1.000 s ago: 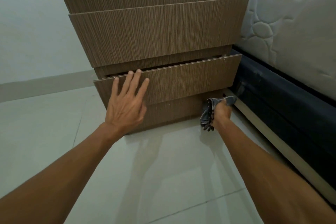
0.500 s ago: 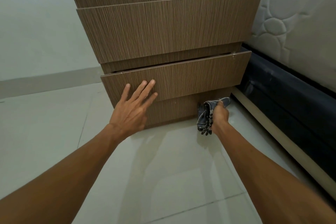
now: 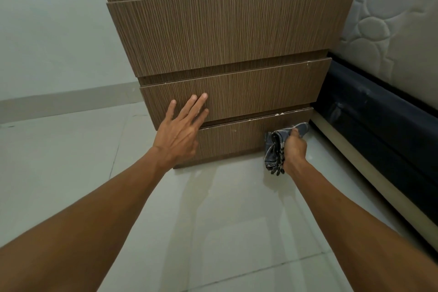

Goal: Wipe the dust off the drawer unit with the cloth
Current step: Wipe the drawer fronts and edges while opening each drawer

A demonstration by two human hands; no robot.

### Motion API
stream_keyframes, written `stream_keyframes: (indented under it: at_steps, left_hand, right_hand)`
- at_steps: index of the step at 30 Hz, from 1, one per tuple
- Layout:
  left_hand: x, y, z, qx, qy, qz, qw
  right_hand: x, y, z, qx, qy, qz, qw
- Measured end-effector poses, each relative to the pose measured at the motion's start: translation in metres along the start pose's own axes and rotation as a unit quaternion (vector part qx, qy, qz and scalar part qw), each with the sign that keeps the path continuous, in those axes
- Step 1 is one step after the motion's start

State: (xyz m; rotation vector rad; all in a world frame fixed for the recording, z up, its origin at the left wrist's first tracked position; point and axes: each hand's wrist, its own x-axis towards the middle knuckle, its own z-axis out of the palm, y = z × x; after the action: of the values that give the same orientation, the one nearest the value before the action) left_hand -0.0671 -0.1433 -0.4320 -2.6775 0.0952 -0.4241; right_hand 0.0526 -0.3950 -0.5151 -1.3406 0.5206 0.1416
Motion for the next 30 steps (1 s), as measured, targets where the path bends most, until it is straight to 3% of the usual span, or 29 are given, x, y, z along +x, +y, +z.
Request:
stream_keyframes:
  at_steps: [5, 9, 11, 15, 18, 20, 23, 30]
  left_hand:
    - [-0.024, 0.007, 0.014, -0.057, 0.024, -0.036, 0.997]
    - [-0.046, 0.008, 0.033, -0.159, 0.054, -0.184, 0.968]
    - [-0.047, 0.008, 0.035, -0.239, 0.036, -0.290, 0.926]
    - [-0.040, 0.010, 0.037, -0.398, 0.025, -0.460, 0.793]
    - [-0.033, 0.009, 0.040, -0.533, 0.017, -0.491, 0.689]
    - [-0.030, 0.007, 0.042, -0.567, 0.015, -0.499, 0.655]
    - [-0.030, 0.007, 0.044, -0.564, 0.015, -0.511, 0.648]
    - [-0.033, 0.021, 0.043, -0.490, 0.048, -0.522, 0.697]
  right_hand:
    - [-0.001, -0.002, 0.003, -0.007, 0.001, -0.014, 1.000]
    - [-0.001, 0.000, 0.005, -0.002, -0.005, -0.019, 1.000]
    - [-0.001, 0.001, 0.006, 0.001, -0.004, -0.017, 1.000]
    - [-0.003, 0.007, 0.005, 0.034, -0.012, 0.006, 0.999]
    - [-0.005, 0.011, 0.003, 0.065, -0.034, 0.022, 0.997]
    - [-0.007, 0.015, 0.002, 0.078, -0.049, 0.019, 0.996]
    - [-0.010, 0.018, 0.003, 0.077, -0.046, 0.010, 0.996]
    - [-0.018, 0.016, 0.008, 0.062, -0.050, 0.001, 0.997]
